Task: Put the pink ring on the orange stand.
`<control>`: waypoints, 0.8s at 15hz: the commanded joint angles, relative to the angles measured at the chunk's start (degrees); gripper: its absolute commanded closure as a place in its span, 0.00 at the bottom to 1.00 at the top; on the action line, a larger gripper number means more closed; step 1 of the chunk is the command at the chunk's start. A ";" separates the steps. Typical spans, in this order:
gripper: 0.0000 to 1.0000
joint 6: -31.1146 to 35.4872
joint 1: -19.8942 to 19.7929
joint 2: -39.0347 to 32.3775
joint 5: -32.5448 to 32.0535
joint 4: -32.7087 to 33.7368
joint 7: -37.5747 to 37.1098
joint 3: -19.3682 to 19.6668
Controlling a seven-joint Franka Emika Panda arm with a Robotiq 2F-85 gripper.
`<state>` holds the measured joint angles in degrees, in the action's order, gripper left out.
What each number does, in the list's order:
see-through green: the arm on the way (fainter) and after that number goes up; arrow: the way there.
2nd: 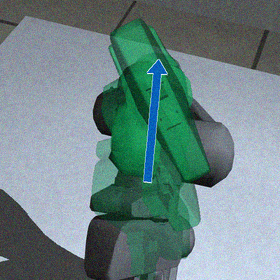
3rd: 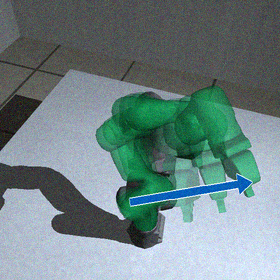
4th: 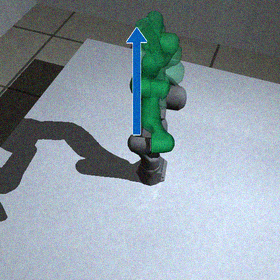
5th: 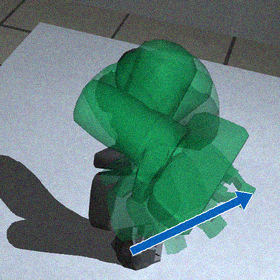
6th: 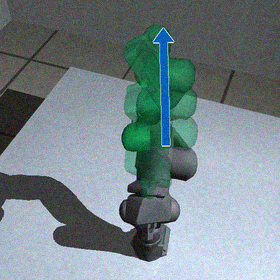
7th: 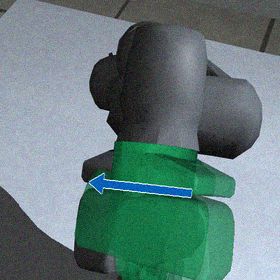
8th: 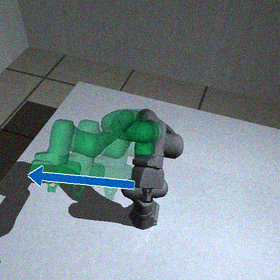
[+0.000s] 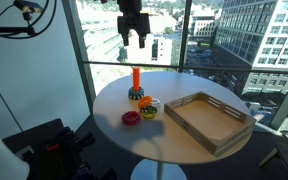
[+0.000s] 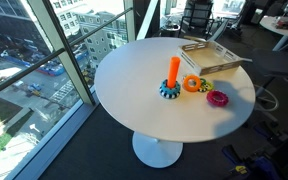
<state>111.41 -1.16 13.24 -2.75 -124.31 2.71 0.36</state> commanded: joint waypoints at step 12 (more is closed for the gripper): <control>0.00 3.99 0.23 -13.68 3.74 3.12 9.72 0.33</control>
<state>115.59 -0.98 -0.47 1.00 -121.31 12.51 0.65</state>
